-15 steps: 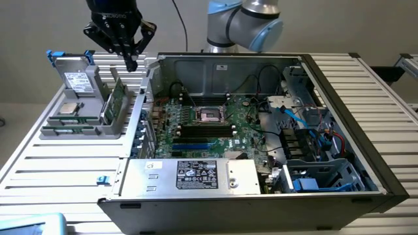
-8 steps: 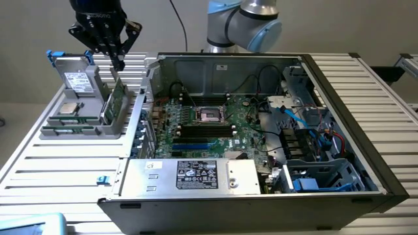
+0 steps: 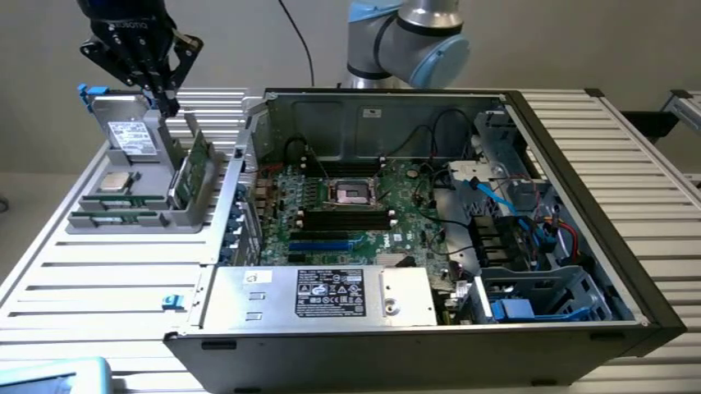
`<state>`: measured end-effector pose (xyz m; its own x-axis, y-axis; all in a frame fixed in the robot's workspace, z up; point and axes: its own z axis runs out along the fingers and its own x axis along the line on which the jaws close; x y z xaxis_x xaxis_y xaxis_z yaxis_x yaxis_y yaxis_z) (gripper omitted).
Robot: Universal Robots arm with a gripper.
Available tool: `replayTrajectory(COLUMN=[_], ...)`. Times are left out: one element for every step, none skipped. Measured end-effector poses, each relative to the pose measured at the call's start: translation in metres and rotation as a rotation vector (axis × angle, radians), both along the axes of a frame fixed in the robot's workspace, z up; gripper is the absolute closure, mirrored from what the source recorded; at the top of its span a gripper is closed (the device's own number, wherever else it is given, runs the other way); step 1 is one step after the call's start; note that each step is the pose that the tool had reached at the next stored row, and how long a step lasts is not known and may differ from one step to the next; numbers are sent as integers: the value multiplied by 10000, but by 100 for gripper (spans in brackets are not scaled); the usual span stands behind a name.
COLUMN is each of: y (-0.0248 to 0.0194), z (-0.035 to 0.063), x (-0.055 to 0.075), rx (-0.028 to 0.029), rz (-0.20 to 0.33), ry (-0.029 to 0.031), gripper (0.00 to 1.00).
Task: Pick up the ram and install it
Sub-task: 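Reach for the ram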
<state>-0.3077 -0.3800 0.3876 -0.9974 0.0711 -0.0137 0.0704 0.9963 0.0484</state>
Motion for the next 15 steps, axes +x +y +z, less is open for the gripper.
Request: replayTrajectory(y=[11, 21, 29, 38, 45, 52, 61, 70, 80, 91, 100, 112, 124, 135, 149], z=[-3, -5, -8, -10, -12, -13, -15, -16, -19, -22, -24, -27, -31, -35, -40], x=[-49, -96, -140, -187, -232, -274, -320, -368, -413, -458, -502, -548, -595, -638, -687], rx=[0, 0, 0, 0, 0, 0, 0, -1, -1, 0, 0, -1, 0, 0, 0], rz=[-1, -1, 0, 0, -1, -1, -1, 0, 0, 0, -1, -1, 0, 0, -1], ry=[0, 0, 0, 0, 0, -1, 0, 0, 0, -1, 0, 0, 0, 0, 0], gripper=[89, 89, 89, 89, 89, 89, 89, 89, 89, 89, 89, 89, 89, 89, 89])
